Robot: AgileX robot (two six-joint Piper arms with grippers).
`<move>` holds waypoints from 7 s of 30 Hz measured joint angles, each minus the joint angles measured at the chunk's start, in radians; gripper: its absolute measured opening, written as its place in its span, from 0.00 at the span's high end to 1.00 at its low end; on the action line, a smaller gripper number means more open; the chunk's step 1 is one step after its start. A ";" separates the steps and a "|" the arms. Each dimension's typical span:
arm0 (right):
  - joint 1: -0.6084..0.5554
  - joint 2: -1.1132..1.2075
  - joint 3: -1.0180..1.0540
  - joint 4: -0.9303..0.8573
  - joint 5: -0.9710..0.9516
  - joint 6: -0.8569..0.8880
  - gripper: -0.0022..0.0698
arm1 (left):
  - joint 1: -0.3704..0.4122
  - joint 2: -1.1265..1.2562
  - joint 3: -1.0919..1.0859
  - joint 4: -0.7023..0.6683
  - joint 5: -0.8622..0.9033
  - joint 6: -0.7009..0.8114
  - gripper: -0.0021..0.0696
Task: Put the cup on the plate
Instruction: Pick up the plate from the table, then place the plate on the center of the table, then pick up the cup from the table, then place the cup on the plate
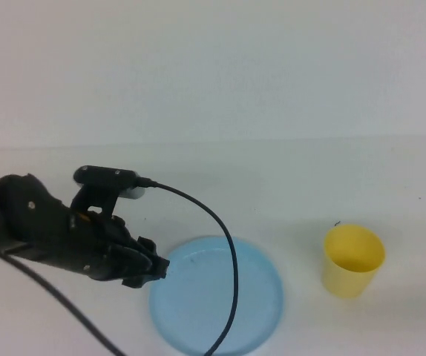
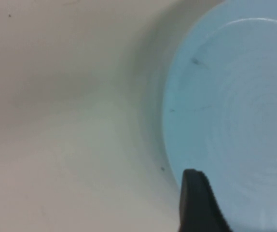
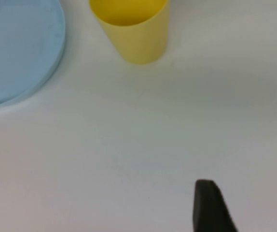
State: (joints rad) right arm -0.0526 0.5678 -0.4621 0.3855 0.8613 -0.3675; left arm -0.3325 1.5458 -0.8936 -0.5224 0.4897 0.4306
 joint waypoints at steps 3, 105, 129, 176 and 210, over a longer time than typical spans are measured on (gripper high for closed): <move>0.000 0.000 0.000 0.000 0.000 0.000 0.48 | 0.000 0.070 -0.055 0.049 0.027 -0.037 0.50; 0.040 0.239 -0.254 0.107 0.063 -0.091 0.36 | 0.019 -0.553 -0.226 0.261 0.218 0.080 0.97; 0.322 1.128 -0.840 -0.159 0.075 -0.034 0.45 | 0.019 -0.924 0.398 0.601 -0.242 0.033 0.97; 0.621 1.345 -1.193 -0.259 0.172 0.117 0.93 | 0.019 -1.386 0.538 0.664 -0.238 -0.054 0.97; 0.688 1.642 -1.463 -0.347 0.359 0.245 0.44 | 0.019 -1.434 0.629 0.754 -0.391 -0.094 0.97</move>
State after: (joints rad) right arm 0.6350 2.2101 -1.9255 0.0385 1.2208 -0.1221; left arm -0.3136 0.1116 -0.2642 0.2321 0.0988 0.3370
